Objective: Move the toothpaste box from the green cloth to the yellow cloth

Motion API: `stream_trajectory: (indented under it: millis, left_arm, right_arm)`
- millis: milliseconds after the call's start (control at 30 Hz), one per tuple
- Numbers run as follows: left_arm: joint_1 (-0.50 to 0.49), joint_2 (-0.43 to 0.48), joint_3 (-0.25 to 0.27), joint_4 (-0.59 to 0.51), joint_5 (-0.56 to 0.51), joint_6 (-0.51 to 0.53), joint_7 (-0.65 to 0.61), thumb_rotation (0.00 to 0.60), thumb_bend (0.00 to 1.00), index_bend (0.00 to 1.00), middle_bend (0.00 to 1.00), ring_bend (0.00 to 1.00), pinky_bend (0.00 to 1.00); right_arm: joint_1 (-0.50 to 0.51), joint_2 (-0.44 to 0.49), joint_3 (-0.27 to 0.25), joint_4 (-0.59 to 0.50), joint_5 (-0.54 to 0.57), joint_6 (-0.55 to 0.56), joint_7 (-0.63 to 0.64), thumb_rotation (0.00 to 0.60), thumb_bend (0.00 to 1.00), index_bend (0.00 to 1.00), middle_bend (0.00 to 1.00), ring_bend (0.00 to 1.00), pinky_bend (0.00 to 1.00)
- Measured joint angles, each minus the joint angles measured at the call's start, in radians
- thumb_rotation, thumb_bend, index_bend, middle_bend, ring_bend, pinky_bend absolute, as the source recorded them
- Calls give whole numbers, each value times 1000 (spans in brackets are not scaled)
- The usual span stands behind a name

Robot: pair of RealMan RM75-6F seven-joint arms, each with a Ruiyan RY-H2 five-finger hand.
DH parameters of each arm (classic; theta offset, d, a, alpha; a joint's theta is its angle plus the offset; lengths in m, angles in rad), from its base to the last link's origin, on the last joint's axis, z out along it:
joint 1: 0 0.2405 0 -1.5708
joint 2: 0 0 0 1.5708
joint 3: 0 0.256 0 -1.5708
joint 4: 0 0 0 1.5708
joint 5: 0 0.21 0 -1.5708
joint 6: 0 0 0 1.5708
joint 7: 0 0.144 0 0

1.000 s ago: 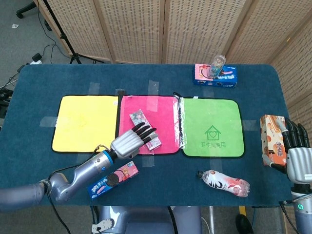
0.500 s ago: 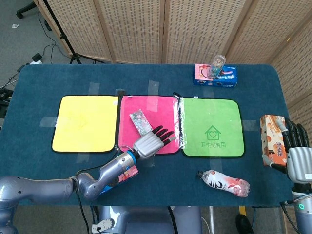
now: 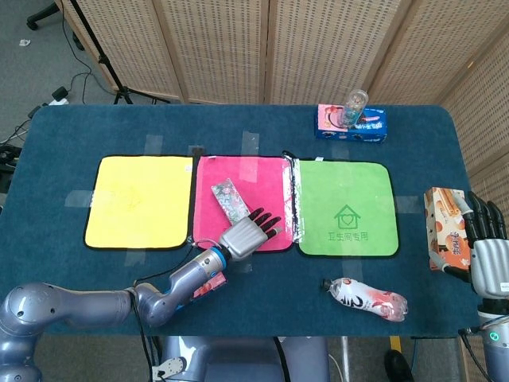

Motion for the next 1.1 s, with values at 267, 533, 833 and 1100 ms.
stream_trajectory:
  millis: [267, 533, 833, 1100]
  left_arm:
    - [10, -9, 24, 32, 72, 16, -59, 600, 1000, 392, 200, 197, 232]
    - [38, 20, 61, 51, 134, 29, -130, 600, 1000, 403, 268, 252, 272]
    - [101, 126, 110, 33, 180, 55, -202, 600, 1000, 403, 268, 252, 273]
    - [162, 233, 173, 10, 292, 94, -273, 600, 1000, 407, 268, 252, 273]
  right_arm:
    - [-6, 2, 9, -5, -5, -2, -1, 600, 0, 0, 0, 0, 0]
    - [-13, 4, 18, -9, -6, -9, 3, 600, 0, 0, 0, 0, 0]
    - [-20, 5, 23, -20, -18, -8, -1, 600, 0, 0, 0, 0, 0]
    - [-25, 4, 26, -30, -28, -8, -11, 600, 0, 0, 0, 0, 0]
